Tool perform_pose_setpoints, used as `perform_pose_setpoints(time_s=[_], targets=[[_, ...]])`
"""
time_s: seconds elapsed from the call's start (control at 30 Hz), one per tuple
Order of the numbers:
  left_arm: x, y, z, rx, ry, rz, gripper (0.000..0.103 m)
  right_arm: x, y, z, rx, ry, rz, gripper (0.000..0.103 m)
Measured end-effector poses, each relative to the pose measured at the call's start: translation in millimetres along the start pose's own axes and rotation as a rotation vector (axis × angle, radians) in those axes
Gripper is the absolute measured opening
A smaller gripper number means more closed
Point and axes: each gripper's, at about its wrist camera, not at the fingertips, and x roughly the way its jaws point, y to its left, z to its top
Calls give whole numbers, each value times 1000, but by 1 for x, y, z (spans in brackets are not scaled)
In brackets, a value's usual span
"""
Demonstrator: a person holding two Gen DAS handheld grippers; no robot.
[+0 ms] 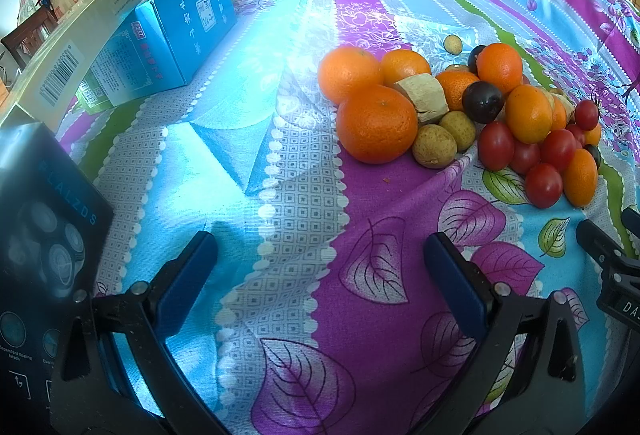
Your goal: Organize fruits
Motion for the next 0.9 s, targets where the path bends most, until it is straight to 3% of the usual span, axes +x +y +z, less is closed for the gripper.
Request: perform_pose_setpoints(time_s=[0.5,0.57,0.67,0.73,0.77,0.8,0.9], targets=[[4,-7,3,-4,14,20,103,1,1,1,-6,7,-2,103],[4,-3,6,-12,41,5,103,3,-1,3,0,13,11,103],[3,5,11,26,119,-77,103,-1,-6,3,8,16,63,103],[-1,13,14,51,135,-138,96,-7,-15,1,28,8,123,103],[-6,17,16,39,116,-157,80,-9,-17,1,33,9,140,103],[-9,21,20,19,95,-200,72,-9,-17,2,7,32,150,103],[-7,28,32,-26,56,-232,72,-6,-16,0,-42,51,160,103]])
